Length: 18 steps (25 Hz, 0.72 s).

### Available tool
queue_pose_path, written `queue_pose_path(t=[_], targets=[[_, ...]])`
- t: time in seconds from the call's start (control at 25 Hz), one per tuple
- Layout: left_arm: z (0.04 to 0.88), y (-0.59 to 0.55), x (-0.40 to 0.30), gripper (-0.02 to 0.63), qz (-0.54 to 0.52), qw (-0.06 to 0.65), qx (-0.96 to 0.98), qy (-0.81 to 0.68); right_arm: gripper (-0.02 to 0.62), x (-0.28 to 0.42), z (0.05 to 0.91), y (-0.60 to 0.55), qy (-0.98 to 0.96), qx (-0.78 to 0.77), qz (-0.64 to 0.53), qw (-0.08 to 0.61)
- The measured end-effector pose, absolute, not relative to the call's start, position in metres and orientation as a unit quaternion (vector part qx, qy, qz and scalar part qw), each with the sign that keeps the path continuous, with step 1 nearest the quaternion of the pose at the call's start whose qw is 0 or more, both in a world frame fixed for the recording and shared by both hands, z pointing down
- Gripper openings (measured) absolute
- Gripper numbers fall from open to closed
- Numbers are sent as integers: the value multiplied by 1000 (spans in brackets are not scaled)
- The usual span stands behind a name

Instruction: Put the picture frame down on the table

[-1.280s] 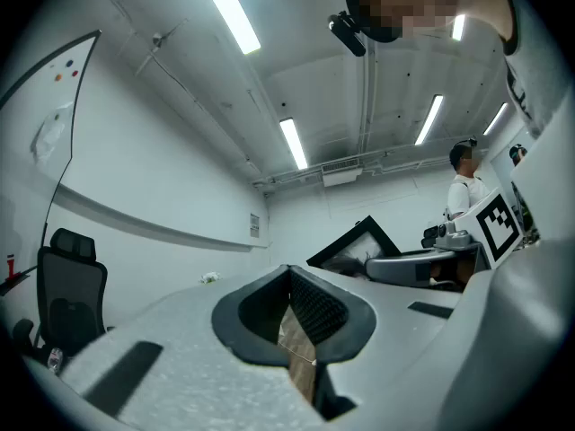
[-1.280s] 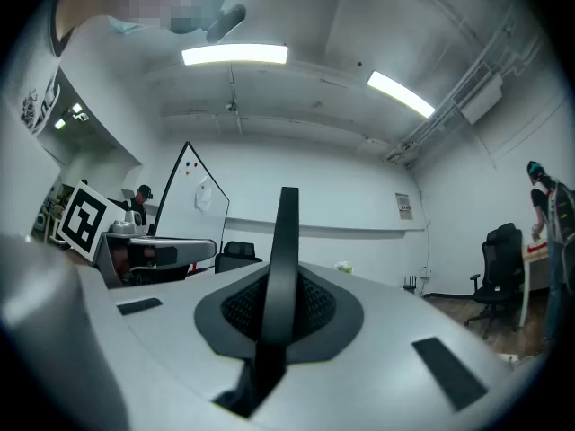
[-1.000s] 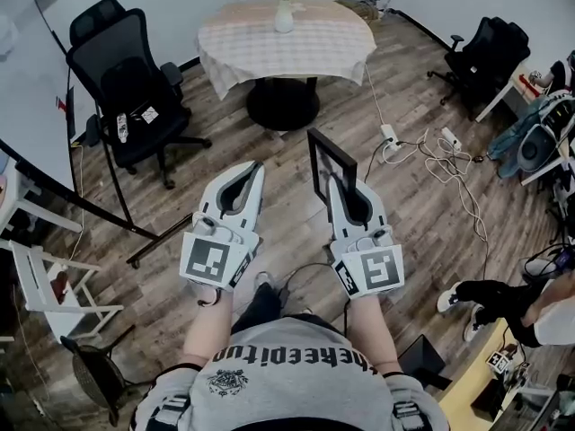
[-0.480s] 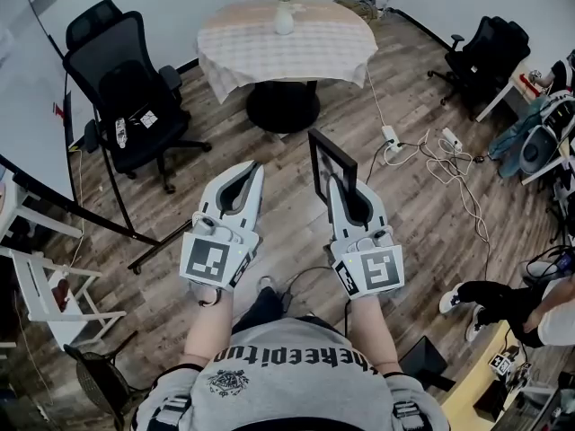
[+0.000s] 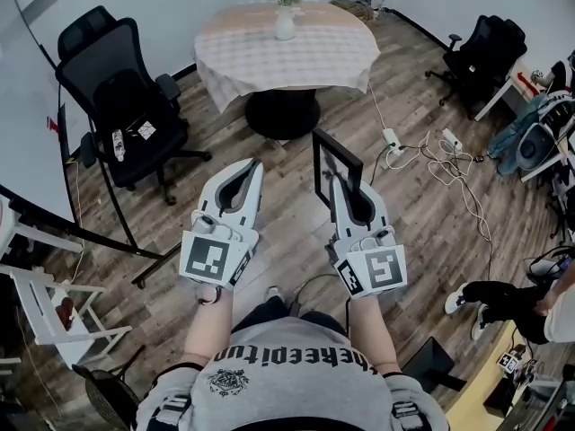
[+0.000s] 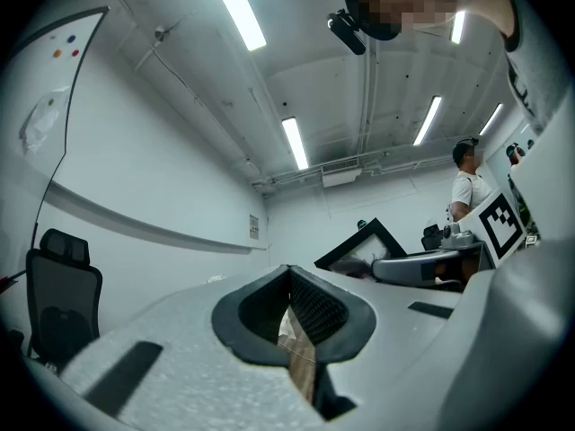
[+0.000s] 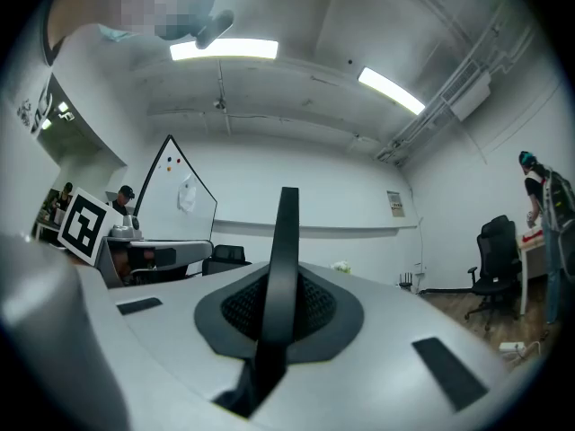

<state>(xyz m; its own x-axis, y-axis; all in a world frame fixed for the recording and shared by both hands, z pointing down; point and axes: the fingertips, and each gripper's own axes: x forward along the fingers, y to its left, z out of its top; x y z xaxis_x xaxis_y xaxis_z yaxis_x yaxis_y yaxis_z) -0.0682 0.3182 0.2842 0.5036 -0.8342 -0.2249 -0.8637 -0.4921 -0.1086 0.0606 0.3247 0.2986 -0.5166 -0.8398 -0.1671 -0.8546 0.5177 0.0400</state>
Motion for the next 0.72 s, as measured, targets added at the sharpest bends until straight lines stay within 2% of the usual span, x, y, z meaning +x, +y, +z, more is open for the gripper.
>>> queue_pose_path(t=[0.72], targets=[[289, 250, -88, 15, 79, 98, -867, 483, 18, 45, 300, 264, 860, -502, 63, 64]])
